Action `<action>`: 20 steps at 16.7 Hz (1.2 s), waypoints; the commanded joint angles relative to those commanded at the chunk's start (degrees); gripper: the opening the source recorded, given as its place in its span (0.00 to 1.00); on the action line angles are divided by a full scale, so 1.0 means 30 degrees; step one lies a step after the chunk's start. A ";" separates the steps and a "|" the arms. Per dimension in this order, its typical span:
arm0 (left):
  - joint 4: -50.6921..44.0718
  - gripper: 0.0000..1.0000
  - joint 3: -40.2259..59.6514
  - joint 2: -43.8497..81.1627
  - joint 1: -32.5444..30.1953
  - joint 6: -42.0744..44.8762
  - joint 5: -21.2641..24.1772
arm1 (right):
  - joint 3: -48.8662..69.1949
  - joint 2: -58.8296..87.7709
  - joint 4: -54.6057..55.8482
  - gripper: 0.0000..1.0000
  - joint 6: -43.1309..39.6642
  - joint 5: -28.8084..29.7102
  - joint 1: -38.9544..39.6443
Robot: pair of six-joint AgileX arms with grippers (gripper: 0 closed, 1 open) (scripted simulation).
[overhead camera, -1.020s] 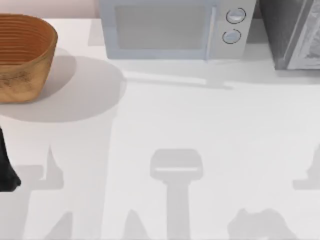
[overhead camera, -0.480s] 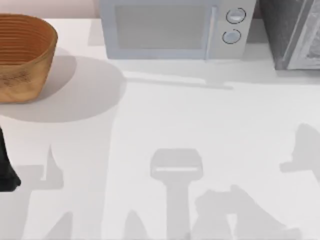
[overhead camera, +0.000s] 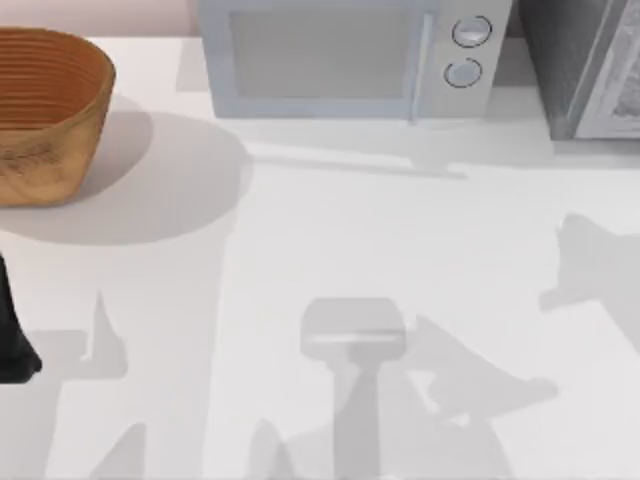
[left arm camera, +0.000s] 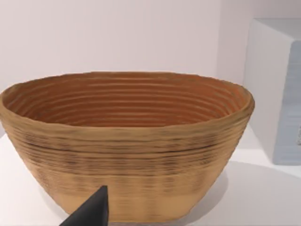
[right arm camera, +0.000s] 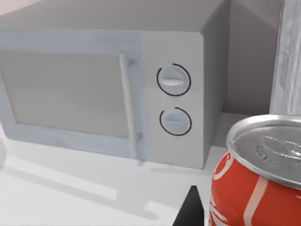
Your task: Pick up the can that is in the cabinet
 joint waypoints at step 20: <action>0.0000 1.00 0.0000 0.0000 0.0000 0.0000 0.0000 | 0.5292 1.6925 1.1656 0.00 -0.0177 -0.6175 -0.1438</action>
